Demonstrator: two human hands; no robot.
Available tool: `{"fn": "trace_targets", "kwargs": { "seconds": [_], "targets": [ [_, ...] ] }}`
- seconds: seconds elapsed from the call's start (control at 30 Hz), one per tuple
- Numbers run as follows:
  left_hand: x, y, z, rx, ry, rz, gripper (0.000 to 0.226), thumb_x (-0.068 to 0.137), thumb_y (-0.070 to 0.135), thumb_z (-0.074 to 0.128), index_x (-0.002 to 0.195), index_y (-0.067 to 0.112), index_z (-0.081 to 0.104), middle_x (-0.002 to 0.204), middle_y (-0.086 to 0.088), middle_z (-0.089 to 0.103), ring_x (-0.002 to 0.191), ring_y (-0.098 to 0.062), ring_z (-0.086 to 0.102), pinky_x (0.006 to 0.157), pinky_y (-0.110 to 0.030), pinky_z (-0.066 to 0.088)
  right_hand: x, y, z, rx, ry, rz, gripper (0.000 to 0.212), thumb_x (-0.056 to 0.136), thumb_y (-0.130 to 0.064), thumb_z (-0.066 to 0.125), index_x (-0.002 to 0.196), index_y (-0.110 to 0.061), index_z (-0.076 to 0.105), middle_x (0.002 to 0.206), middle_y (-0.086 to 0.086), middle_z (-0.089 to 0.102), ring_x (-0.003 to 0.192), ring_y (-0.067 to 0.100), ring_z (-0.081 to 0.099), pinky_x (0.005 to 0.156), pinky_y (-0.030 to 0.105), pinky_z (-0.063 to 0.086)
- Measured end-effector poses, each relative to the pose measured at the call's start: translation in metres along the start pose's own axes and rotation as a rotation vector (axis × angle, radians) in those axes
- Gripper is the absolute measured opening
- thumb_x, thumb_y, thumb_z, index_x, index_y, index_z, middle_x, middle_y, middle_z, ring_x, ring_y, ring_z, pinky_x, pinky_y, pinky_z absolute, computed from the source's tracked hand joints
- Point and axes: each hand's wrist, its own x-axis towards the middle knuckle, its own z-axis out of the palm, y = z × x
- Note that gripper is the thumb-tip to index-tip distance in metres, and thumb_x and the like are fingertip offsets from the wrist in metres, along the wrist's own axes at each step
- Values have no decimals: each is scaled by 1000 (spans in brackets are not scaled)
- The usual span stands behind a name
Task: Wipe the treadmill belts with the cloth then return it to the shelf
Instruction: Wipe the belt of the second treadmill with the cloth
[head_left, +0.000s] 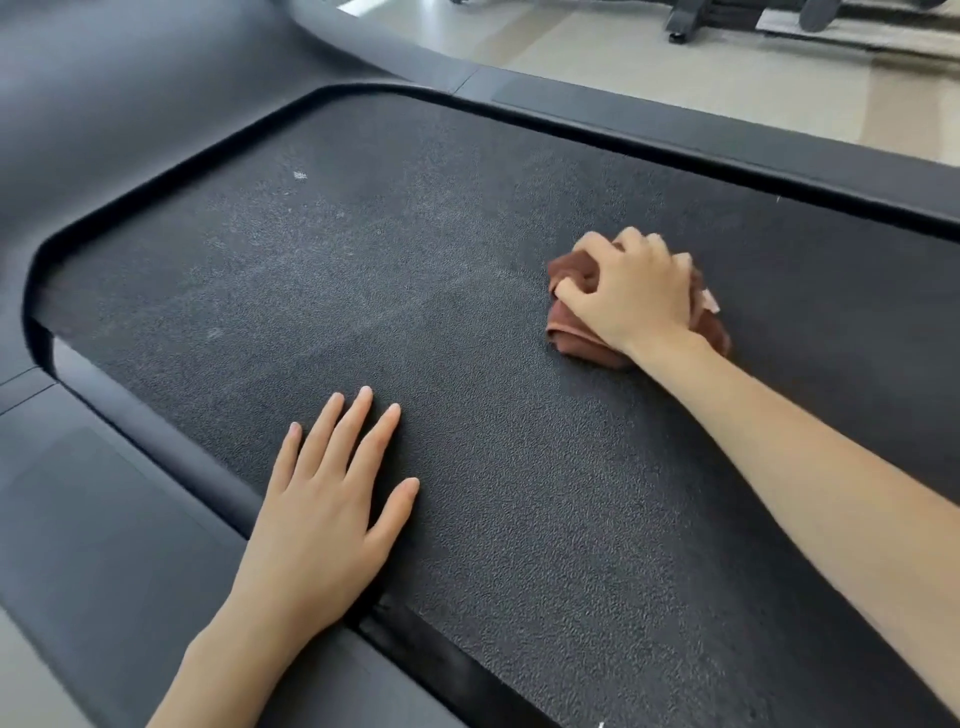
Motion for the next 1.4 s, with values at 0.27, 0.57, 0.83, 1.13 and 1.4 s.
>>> {"fn": "trace_targets", "kwargs": {
  "seconds": [0.27, 0.57, 0.83, 1.13, 1.4],
  "targets": [
    [1, 0, -2, 78, -61, 3, 77, 83, 67, 3, 147, 27, 19, 156, 6, 9, 144, -12, -2, 117, -38, 1, -40, -76, -2, 104, -43, -314, 38, 78, -53, 49, 107, -30, 58, 103, 6, 56, 101, 29, 49, 81, 41, 33],
    [-3, -2, -3, 107, -107, -7, 68, 83, 65, -3, 143, 35, -5, 155, 11, -5, 141, -6, -16, 115, -30, -11, -29, 56, -32, 149, -104, -382, 55, 73, -59, 35, 107, -28, 64, 95, 6, 60, 94, 30, 55, 79, 40, 40],
    [-2, 2, -1, 97, -101, -6, 69, 83, 61, -3, 145, 32, -6, 156, 8, -9, 141, -10, -19, 116, -35, -10, 35, -39, 18, 37, -112, -20, 41, 83, -54, 47, 115, -29, 54, 118, 14, 53, 113, 34, 45, 92, 50, 33],
    [13, -84, -26, -23, -159, 238, 55, 94, 56, 15, 146, 38, 15, 154, 20, 10, 143, -4, 4, 115, -30, 5, -39, -118, 2, 146, -89, -490, 43, 76, -54, 39, 106, -31, 59, 97, 4, 56, 95, 27, 51, 77, 41, 37],
    [23, -171, -44, -89, -71, 89, 63, 89, 67, 18, 142, 35, 29, 151, 20, 23, 142, -4, 11, 116, -39, 14, 31, -53, 6, 177, -140, -346, 40, 79, -48, 52, 112, -28, 63, 102, 7, 60, 102, 32, 53, 85, 44, 39]
  ]
}}
